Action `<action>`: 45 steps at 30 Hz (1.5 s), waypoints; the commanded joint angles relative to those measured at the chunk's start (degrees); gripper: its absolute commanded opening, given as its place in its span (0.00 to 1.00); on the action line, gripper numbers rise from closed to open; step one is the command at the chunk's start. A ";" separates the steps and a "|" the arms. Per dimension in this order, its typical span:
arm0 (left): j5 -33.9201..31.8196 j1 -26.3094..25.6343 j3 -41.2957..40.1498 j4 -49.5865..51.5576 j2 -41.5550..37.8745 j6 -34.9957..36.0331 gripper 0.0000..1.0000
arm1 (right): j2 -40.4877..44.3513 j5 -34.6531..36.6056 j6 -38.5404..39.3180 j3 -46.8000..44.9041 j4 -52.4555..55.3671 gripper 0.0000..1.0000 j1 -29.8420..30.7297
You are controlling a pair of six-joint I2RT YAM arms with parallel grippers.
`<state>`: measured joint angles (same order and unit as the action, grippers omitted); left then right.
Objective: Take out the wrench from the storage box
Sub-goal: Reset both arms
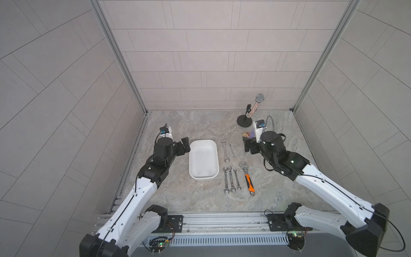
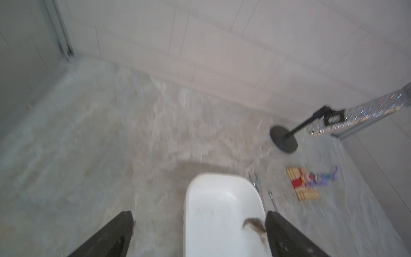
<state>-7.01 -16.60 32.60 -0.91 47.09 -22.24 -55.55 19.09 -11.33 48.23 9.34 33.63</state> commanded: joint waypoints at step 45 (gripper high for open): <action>1.95 16.52 -6.50 -45.00 44.84 20.00 1.00 | -34.24 -12.96 7.50 -25.61 -60.45 1.00 -32.84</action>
<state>-4.38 -0.36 26.44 -44.10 91.88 -1.72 -89.67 7.40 -4.08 21.41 -52.90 0.71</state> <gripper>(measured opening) 0.999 0.997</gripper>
